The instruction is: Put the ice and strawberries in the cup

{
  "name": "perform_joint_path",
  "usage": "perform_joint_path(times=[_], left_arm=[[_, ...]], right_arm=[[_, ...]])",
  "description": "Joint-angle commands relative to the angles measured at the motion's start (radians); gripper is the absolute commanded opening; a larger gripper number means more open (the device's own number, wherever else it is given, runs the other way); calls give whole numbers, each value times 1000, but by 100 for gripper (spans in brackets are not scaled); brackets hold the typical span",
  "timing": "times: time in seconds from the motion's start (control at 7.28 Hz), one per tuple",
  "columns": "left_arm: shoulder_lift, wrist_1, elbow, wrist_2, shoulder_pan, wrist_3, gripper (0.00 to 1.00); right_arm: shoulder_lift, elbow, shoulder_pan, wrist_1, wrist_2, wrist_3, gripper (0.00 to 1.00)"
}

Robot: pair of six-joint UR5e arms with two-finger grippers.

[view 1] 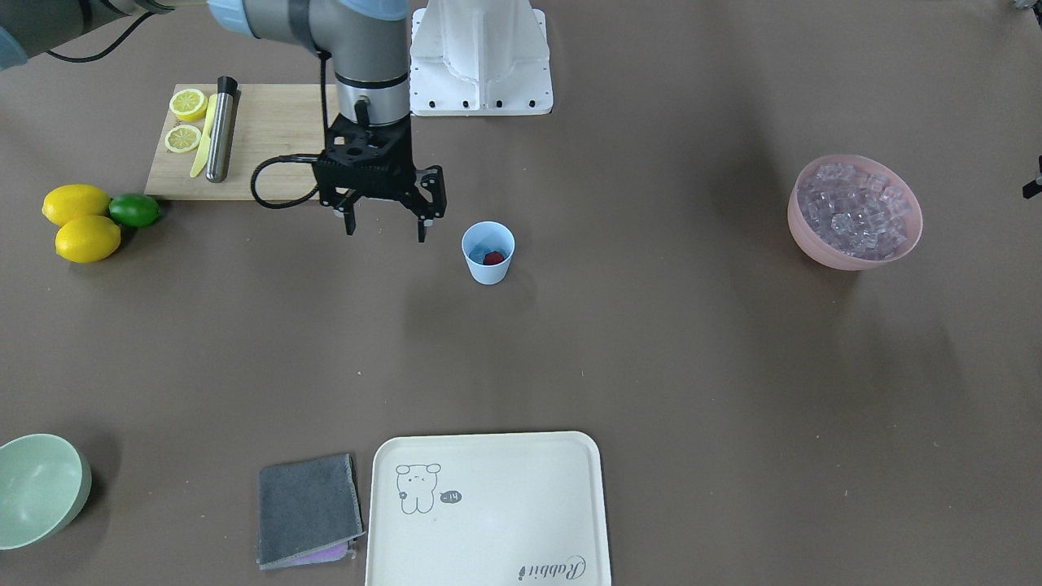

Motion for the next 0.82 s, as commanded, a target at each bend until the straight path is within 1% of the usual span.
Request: perform_joint_path(times=[0.0, 0.14, 0.27, 0.41, 0.55, 0.69], left_arm=[[-13, 3, -21, 6, -28, -143, 98], [-24, 7, -20, 41, -24, -144, 98], [-36, 13, -24, 66, -25, -132, 98], [-36, 13, -26, 66, -25, -131, 98], [-32, 11, -23, 68, -24, -131, 98], [-25, 5, -26, 66, -30, -128, 98]], right_arm=[[-147, 72, 202, 16, 201, -263, 100], [-190, 71, 320, 20, 300, -387, 100], [-267, 66, 427, 45, 384, -507, 100], [-381, 45, 548, 105, 461, -708, 100], [-490, -4, 668, 175, 536, -864, 100], [-590, -50, 759, 278, 572, -979, 100]])
